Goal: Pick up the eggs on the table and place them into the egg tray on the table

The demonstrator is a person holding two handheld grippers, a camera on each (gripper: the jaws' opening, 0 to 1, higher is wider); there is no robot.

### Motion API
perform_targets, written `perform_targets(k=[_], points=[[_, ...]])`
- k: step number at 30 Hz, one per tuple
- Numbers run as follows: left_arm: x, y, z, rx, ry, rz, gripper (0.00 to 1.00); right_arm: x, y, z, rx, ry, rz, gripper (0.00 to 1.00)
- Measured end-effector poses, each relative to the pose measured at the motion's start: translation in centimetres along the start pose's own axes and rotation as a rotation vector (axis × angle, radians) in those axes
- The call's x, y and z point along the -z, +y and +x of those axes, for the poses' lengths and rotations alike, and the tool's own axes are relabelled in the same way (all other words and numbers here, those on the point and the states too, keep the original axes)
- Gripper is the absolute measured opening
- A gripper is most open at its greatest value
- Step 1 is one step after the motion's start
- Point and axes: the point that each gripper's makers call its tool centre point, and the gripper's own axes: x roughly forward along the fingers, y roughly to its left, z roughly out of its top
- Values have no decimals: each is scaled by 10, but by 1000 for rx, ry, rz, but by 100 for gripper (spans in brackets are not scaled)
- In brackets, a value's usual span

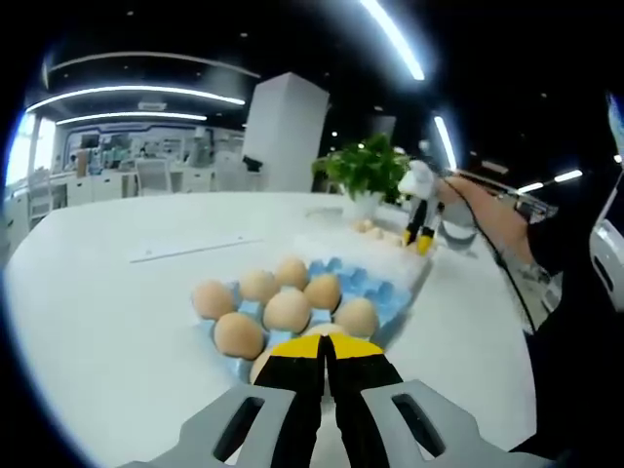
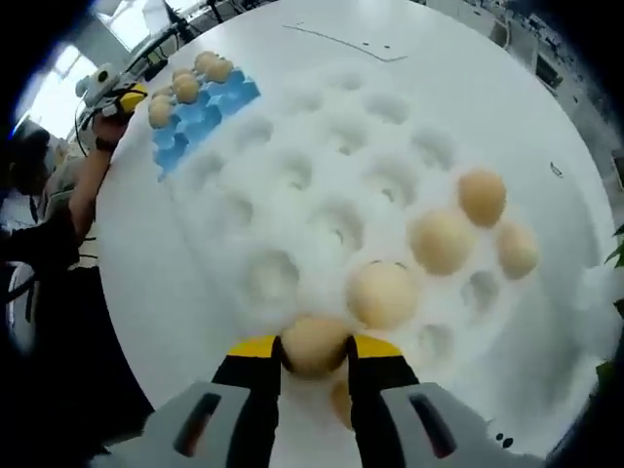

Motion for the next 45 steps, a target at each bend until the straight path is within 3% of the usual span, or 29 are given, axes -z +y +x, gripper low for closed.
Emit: perform_targets(k=[7,8,11,20,26,33,45], points=[[1,0,0,4,-1,-7,0,3,7,2,37,34,-15,28],[2,-1,1,8,0,-11,0,4,8,1,68,38,10,28],[1,-1,1,4,3,-4,0,5,9,0,126,37,-33,28],[-3,4,-5,-4,-32,-26,0,9,14,-6,120,-35,-21,27],[-4,3,-5,0,-33,-21,0,5,18,-15,127,-44,-32,27],[-4,2,-4,4,-32,-25,0,-7,34,-29,101,-59,-35,27],[-6,2,-3,9,-35,-22,0,-41,68,-39,91,-65,-124,27]])
